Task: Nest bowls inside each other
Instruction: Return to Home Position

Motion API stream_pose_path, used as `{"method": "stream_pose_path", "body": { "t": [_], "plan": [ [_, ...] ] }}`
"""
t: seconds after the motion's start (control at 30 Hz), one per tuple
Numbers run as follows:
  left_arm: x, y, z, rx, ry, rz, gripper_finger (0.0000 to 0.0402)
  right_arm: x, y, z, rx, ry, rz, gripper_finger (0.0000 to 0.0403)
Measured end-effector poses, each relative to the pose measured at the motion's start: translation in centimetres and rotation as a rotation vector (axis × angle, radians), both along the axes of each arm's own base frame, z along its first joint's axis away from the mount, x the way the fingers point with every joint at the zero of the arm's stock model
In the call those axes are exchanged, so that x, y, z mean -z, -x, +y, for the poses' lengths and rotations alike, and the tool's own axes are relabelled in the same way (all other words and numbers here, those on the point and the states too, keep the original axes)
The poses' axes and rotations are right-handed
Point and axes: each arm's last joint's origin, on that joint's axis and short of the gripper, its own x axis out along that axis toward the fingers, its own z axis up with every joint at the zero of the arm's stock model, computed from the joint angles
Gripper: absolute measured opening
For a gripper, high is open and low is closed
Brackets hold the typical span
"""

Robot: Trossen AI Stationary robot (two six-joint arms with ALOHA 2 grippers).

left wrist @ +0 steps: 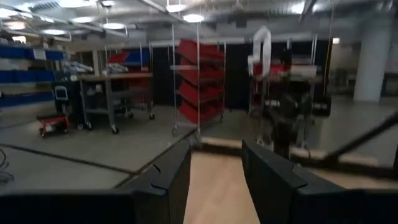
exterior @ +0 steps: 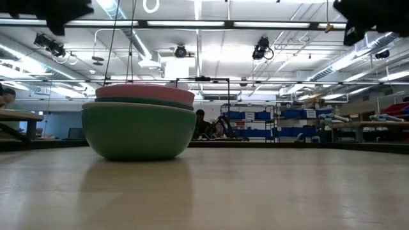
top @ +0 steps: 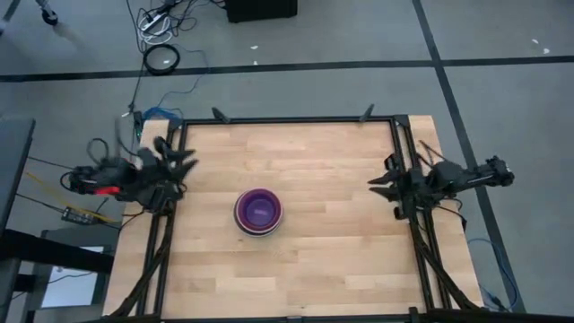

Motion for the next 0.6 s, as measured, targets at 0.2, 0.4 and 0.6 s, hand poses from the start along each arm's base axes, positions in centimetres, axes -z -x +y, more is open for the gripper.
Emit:
{"method": "stream_pose_path", "body": {
  "t": [0.2,0.4,0.6],
  "plan": [
    [5.2,-2.7,-0.7,-0.001,-0.019,0.089,0.0152,3.7,-1.0,-0.1,0.049,-0.008,0.029,0.0073],
    [10.3,-4.5,-1.1,-0.031,-0.024,0.119,0.0152,4.6,-1.3,-0.4,0.103,-0.02,0.067,0.0073],
    [10.5,-4.4,-0.6,-0.147,-0.026,0.141,0.0152,4.7,-1.3,-0.8,0.146,-0.001,0.084,0.0073]
  ]
}}
